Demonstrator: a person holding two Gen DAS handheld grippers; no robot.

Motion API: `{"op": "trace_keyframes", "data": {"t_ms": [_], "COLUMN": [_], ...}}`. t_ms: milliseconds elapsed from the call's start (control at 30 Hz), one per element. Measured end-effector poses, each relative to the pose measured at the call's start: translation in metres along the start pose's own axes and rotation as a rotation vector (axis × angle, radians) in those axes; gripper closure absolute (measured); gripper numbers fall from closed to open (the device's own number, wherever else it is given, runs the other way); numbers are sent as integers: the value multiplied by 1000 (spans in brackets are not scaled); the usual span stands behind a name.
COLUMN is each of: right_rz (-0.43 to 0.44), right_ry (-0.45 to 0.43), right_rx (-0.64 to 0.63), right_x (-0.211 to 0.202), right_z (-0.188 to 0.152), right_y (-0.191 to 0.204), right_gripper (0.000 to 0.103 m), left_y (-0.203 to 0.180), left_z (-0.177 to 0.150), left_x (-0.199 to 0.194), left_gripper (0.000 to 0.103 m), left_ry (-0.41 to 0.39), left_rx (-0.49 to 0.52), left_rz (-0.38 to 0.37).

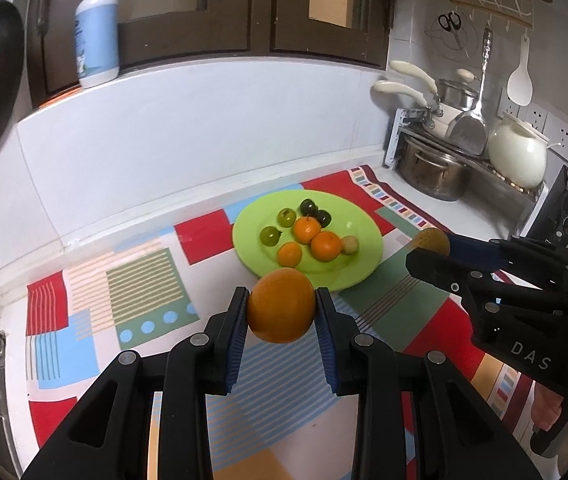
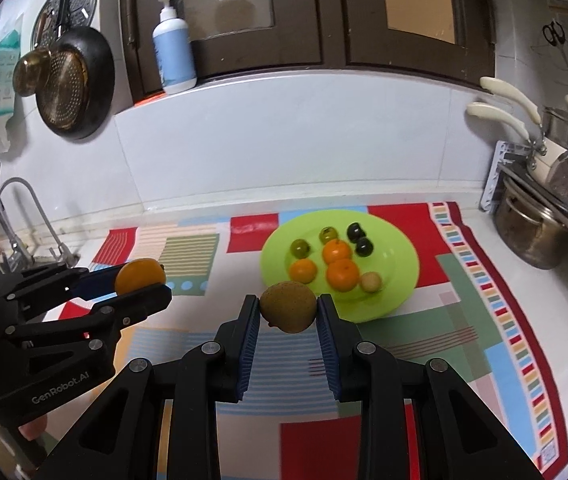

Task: Organize fruits
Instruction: 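Carry both held fruits onto the green plate and open both grippers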

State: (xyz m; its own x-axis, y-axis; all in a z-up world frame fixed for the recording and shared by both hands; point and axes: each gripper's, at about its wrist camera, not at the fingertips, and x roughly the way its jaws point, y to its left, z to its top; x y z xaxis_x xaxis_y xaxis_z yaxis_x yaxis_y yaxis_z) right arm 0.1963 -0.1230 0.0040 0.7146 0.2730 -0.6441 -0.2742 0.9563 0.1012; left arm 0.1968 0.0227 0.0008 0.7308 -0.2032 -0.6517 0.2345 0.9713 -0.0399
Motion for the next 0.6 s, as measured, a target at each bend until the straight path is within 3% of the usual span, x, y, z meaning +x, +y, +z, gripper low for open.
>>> {"op": "trace_keyframes", "data": {"t_ms": [600], "right_rz": [-15], "right_ry": [-19], "right_rx": [6], "right_x": [12], "right_z": [26], "right_y": [-48], "right_gripper": [73], "left_y": [-27], "left_z": [47], "left_x": [40], "left_gripper": [71], "left_ry": [-11], "left_rx": [30], "left_rz": [-6]}}
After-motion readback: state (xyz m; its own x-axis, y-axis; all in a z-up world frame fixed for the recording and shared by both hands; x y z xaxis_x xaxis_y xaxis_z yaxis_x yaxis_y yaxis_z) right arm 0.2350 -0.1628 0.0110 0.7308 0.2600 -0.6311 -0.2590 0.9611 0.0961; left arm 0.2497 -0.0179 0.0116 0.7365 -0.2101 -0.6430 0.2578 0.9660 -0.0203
